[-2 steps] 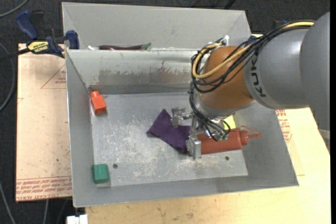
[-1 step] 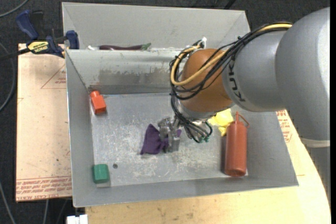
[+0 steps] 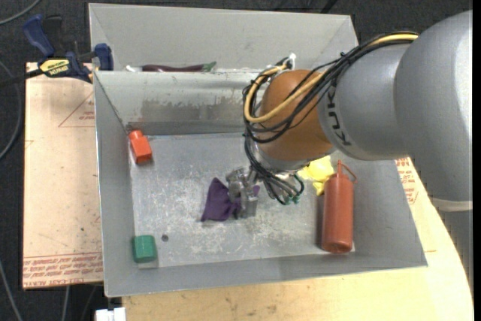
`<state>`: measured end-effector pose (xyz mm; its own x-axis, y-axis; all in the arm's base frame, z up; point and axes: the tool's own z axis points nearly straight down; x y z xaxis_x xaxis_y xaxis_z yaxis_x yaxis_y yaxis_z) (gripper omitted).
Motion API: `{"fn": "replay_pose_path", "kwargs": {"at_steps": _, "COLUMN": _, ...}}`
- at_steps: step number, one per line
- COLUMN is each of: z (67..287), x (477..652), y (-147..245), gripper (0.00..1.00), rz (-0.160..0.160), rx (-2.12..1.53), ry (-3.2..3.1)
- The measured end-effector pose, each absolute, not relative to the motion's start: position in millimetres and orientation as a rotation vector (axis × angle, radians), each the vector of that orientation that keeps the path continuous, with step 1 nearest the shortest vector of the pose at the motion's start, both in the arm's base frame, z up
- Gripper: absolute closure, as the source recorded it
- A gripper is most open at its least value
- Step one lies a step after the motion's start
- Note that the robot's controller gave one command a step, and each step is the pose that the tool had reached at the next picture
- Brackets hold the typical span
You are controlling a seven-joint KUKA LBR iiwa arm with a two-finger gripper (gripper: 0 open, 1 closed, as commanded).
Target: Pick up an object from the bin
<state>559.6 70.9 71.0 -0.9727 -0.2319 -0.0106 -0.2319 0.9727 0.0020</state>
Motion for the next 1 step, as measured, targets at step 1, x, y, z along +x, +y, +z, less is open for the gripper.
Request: {"fn": "replay_pose_path", "kwargs": {"at_steps": 1, "z": 221.1, "x": 555.3, "y": 59.9, "gripper": 1.00, "rz": 0.008, "rx": -0.243, "ry": 3.116}}
